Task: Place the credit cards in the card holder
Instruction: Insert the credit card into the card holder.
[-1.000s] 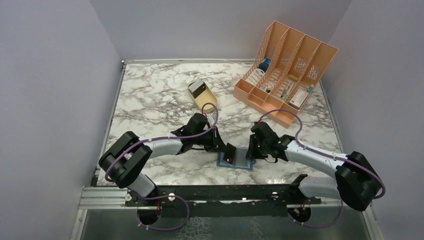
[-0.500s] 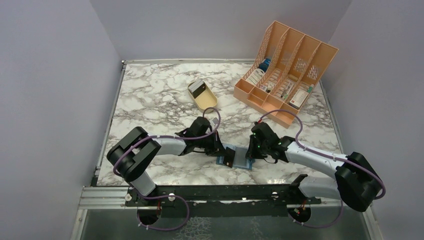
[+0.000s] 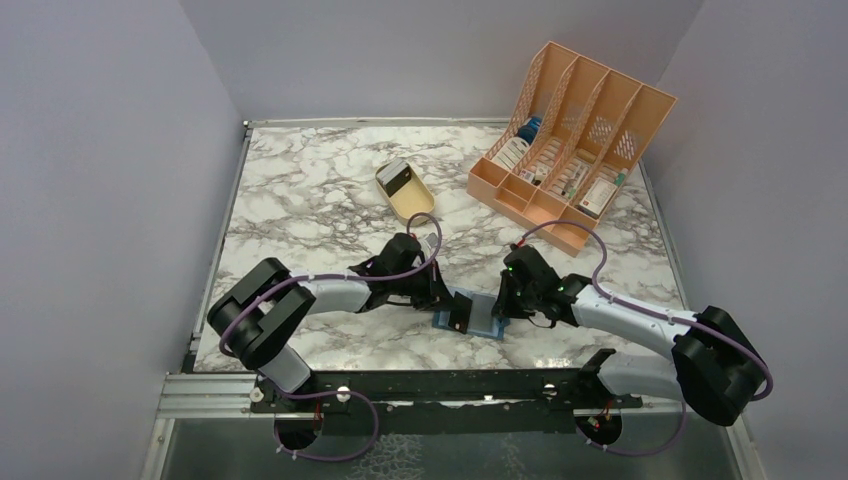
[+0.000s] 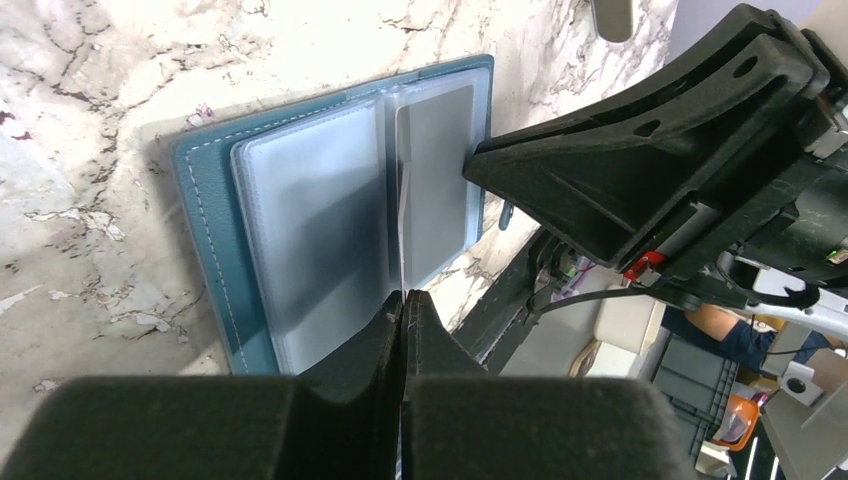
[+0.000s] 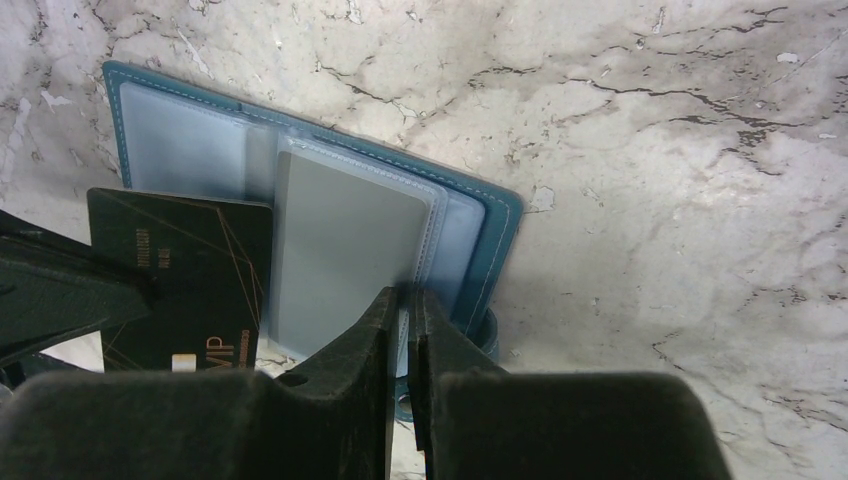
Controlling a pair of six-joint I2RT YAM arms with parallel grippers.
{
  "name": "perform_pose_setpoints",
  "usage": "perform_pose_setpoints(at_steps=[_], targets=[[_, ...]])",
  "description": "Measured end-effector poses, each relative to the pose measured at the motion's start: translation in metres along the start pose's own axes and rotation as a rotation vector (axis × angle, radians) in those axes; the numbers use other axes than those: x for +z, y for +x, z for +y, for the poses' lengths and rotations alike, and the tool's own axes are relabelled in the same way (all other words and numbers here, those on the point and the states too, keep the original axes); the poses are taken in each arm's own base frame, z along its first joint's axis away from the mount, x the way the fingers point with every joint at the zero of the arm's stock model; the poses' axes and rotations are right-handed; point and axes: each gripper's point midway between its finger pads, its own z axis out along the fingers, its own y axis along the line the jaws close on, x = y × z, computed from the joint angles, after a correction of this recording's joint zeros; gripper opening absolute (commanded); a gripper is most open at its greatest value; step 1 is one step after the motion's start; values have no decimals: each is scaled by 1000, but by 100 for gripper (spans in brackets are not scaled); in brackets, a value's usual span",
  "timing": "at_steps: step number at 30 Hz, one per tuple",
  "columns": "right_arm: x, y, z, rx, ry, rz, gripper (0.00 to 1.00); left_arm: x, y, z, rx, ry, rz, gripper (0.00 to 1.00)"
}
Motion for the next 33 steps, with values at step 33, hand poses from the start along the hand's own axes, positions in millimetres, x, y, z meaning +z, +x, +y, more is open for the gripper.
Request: perform_pose_setpoints(at_steps=[33], targets=[[0, 0, 1, 8, -3, -4, 9, 14, 1, 3, 48, -22, 22, 0]])
